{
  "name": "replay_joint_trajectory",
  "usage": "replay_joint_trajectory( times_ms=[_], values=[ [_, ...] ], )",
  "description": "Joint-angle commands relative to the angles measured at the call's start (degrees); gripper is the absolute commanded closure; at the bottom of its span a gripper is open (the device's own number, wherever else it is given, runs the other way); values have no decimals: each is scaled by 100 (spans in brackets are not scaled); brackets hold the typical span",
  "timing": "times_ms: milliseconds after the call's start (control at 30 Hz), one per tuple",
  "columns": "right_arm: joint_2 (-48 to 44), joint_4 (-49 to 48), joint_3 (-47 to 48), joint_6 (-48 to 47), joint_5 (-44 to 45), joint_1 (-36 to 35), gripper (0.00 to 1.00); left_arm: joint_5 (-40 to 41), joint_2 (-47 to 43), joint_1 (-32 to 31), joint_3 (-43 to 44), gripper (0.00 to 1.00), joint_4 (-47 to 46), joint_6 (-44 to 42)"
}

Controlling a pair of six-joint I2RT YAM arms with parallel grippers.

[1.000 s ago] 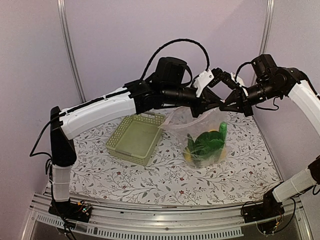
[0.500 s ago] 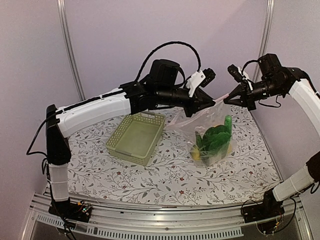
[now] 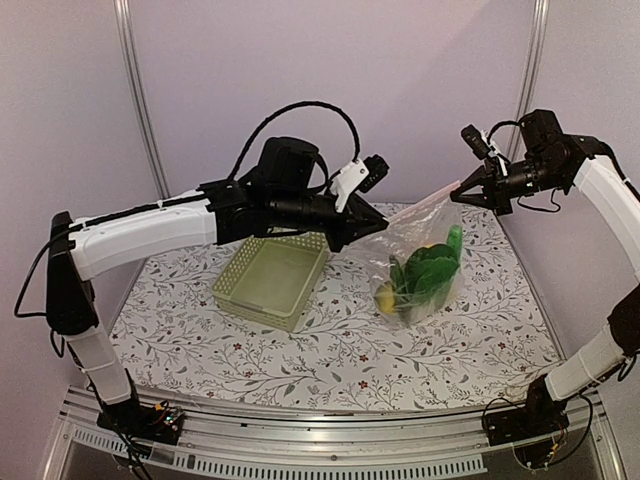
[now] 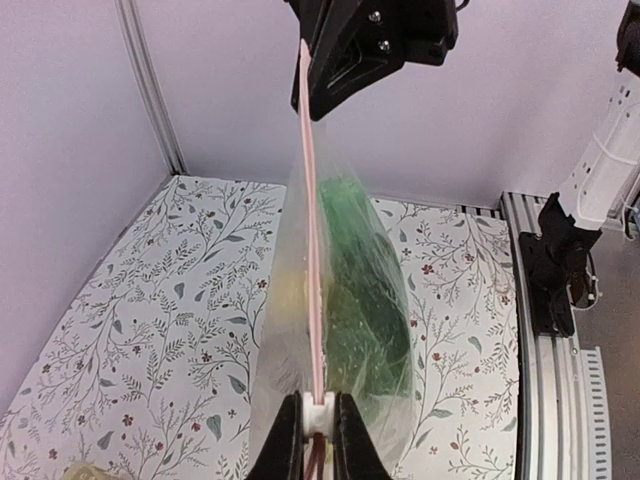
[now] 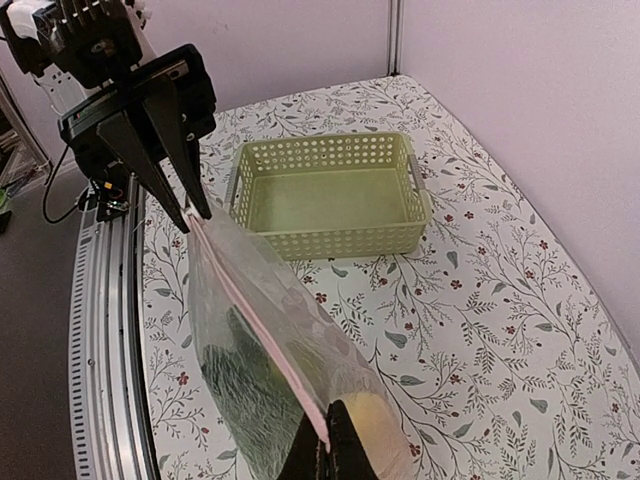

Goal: Place the food in the zip-top bag and seal the zipper
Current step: Zip the zipper of the food storage bag.

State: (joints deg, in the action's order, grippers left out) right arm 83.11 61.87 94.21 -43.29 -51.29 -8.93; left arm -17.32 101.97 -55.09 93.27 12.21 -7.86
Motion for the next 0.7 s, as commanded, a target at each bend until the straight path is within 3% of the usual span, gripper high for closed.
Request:
replay_joint_trajectory(
  times_ms=[0, 400, 667],
  values=[
    [37, -500, 255, 57, 206, 341, 100, 138, -449, 253, -648, 100, 643, 137],
    [142, -578, 273, 162, 192, 374, 100, 186, -1307, 588, -1916, 99, 241, 309],
    [188, -630, 273, 232, 189, 370, 100, 184, -1428, 745, -2041, 99, 238, 285]
  ],
)
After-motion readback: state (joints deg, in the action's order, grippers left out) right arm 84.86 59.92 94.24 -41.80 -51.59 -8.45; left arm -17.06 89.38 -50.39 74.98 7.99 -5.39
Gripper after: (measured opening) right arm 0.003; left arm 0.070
